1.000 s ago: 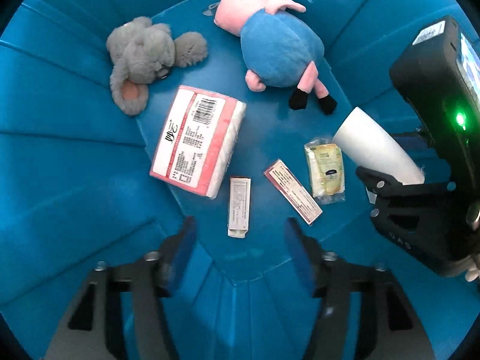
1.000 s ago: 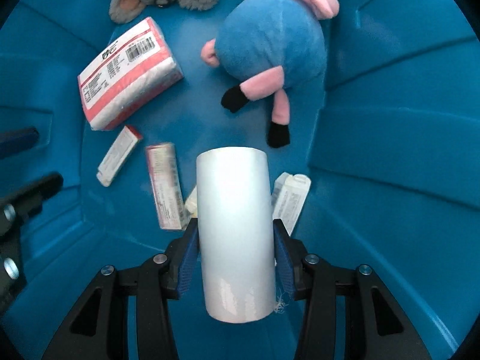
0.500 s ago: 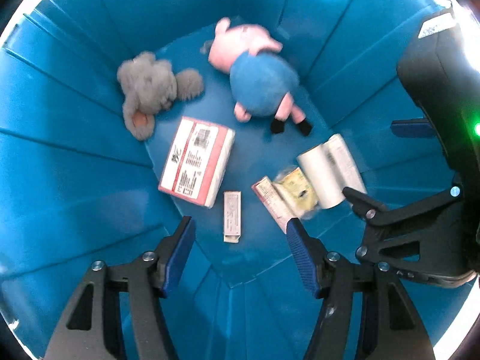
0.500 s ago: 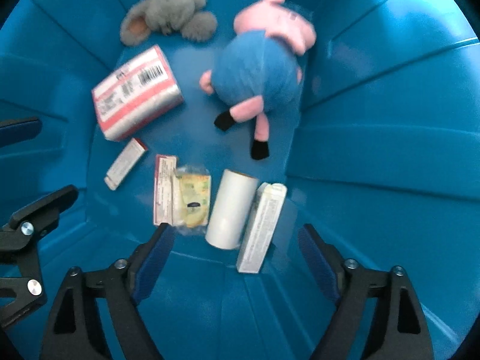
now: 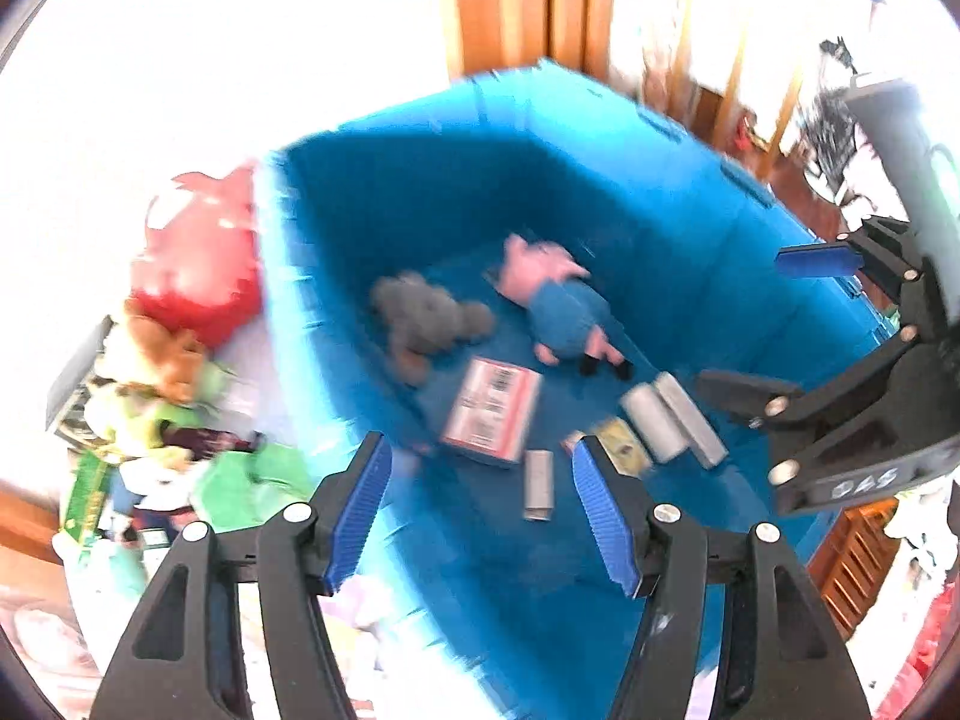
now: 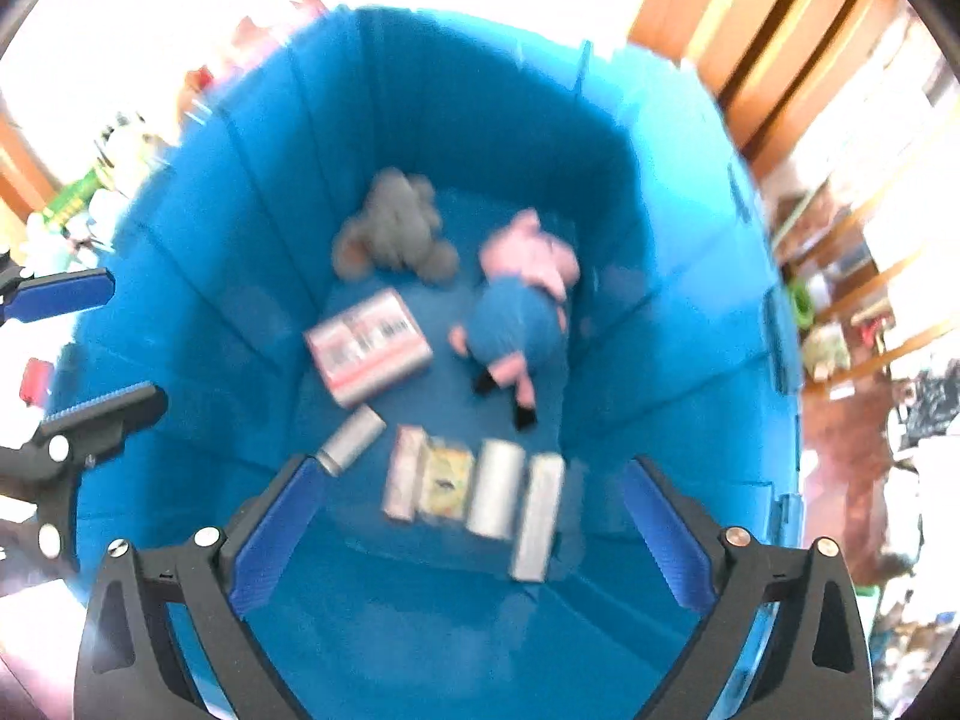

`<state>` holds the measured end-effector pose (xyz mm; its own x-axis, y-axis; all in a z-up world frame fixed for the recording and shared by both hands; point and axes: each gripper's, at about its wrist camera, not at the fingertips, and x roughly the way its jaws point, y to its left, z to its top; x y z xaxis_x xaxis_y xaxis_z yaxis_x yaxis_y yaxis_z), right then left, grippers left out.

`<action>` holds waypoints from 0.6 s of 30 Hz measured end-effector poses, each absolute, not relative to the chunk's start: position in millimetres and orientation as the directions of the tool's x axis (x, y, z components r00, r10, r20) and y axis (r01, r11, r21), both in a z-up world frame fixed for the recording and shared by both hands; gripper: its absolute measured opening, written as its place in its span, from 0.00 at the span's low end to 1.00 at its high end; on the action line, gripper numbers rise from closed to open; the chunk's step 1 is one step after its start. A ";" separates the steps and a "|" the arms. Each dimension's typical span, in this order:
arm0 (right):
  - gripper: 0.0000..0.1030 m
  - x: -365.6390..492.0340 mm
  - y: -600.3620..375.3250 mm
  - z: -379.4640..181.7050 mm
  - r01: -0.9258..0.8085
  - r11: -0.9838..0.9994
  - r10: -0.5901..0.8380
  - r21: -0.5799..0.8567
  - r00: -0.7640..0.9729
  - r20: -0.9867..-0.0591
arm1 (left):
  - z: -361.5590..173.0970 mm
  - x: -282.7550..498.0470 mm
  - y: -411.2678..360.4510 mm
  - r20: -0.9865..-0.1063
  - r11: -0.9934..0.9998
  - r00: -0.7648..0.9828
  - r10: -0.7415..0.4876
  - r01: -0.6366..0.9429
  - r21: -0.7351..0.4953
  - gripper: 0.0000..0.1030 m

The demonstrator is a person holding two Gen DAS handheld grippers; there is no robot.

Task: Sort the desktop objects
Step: 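Return both grippers from the crate to the pile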

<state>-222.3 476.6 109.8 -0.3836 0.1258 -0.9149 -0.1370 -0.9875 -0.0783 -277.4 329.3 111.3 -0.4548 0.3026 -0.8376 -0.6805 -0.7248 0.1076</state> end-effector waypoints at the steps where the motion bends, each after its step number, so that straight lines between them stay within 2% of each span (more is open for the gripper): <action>1: 0.99 -219.1 464.4 119.1 -0.132 -0.989 0.121 -0.071 -0.422 -0.898 | 114.5 -273.3 310.2 -0.819 -0.739 -0.483 0.309 -0.665 0.113 0.60; 7: 1.00 -213.7 379.2 147.3 -0.020 -0.999 0.032 -0.025 -0.577 -0.816 | 120.2 -267.4 191.4 -0.751 -0.834 -0.576 0.324 -0.548 0.061 0.60; 10: 1.00 -219.5 339.1 148.4 0.025 -1.000 -0.017 0.002 -0.625 -0.780 | 115.7 -266.3 129.8 -0.736 -0.901 -0.632 0.242 -0.428 0.072 0.60; 14: 1.00 -229.4 289.4 140.7 0.084 -0.995 -0.092 0.048 -0.662 -0.744 | 101.7 -264.0 48.2 -0.748 -0.954 -0.638 0.184 -0.298 0.020 0.60; 18: 1.00 -240.3 250.4 126.9 0.124 -0.988 -0.154 0.095 -0.668 -0.728 | 83.9 -250.8 -36.3 -0.725 -0.993 -0.688 0.032 -0.107 0.057 0.60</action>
<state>-240.3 250.4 126.9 -0.6683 -0.1537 -0.7278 0.1242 -0.9877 0.0945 -250.8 -36.3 83.9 -0.6876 0.0322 -0.7254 -0.1066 -0.9927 0.0570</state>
